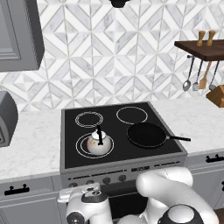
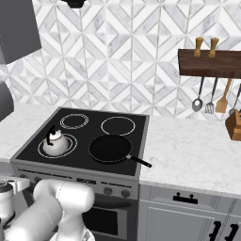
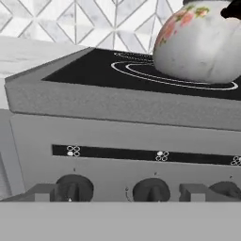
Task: Pick the kettle from the counter and place it on a stove burner. Then turn the burner on.
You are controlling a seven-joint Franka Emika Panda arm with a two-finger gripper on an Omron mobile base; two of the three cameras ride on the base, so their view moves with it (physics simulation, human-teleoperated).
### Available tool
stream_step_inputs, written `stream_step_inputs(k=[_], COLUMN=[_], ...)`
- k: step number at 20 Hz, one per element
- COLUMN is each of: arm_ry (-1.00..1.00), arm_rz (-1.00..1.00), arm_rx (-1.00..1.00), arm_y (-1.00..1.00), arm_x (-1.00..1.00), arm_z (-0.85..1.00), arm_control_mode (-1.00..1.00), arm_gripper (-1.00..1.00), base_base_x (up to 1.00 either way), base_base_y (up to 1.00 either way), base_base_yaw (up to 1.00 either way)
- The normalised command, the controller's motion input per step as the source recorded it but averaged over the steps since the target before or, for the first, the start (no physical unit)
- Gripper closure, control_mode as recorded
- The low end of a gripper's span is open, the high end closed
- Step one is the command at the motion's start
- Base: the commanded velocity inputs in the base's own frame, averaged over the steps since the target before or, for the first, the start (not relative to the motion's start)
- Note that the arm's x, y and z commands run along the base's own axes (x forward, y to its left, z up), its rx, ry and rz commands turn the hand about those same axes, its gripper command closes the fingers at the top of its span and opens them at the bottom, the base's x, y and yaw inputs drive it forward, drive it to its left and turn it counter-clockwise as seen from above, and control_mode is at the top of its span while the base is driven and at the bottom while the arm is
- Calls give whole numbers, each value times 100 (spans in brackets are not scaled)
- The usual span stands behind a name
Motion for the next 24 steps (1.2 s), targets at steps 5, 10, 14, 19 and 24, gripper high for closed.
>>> stream_step_inputs(k=[5, 10, 14, 19, 24], arm_ry=[-26, -19, -3, 0, 0], arm_rz=[0, 0, 4, 5, 2], arm_rx=[12, 0, -2, 0, 0], arm_y=[0, 0, 24, 24, 2], arm_x=[11, 15, 0, 0, 2], arm_z=[-4, 0, -7, -27, -28], arm_control_mode=[-100, -100, -100, -100, -100], arm_gripper=[-100, -100, -100, -100, -100], base_base_x=[0, 0, 0, 0, 0], base_base_y=[0, 0, 0, 0, 0], base_base_yaw=[0, 0, 0, 0, 0])
